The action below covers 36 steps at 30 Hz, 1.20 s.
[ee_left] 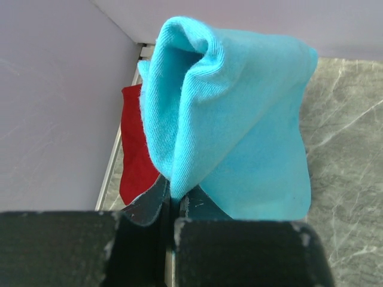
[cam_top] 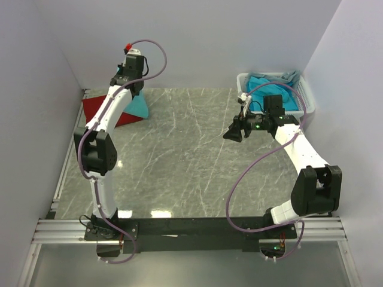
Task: Fold and stack the t-shirts
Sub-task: Neatly place the folded tshirt to the corner
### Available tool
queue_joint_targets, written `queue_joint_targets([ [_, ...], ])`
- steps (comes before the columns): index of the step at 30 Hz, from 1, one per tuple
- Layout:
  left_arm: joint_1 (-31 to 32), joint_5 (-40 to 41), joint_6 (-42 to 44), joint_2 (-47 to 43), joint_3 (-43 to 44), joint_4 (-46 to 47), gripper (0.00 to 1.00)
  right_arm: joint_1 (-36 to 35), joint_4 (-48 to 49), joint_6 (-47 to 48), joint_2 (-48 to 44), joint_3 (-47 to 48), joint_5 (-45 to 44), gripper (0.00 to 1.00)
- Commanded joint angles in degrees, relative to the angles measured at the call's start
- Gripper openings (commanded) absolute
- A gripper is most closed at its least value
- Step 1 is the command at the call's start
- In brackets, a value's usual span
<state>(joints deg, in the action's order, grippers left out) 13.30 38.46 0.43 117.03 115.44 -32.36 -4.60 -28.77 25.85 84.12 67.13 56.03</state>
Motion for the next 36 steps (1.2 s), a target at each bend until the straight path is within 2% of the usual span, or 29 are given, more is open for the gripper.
queue_joint_targets([
  [1,-0.38,1.36,-0.07,-4.80,3.48,1.69,0.00,0.29,-0.14,0.79,-0.45,1.68,1.45,0.69],
  [13,-2.93,-0.75,-2.80,-4.36,0.23,1.51,0.00,0.38,-0.32,0.87,-0.62,1.77,1.54,0.69],
  [36,-9.43,-10.42,-4.64,-0.14,-3.91,3.44,0.00,0.38,-0.84,1.31,-0.53,2.04,1.71,0.69],
])
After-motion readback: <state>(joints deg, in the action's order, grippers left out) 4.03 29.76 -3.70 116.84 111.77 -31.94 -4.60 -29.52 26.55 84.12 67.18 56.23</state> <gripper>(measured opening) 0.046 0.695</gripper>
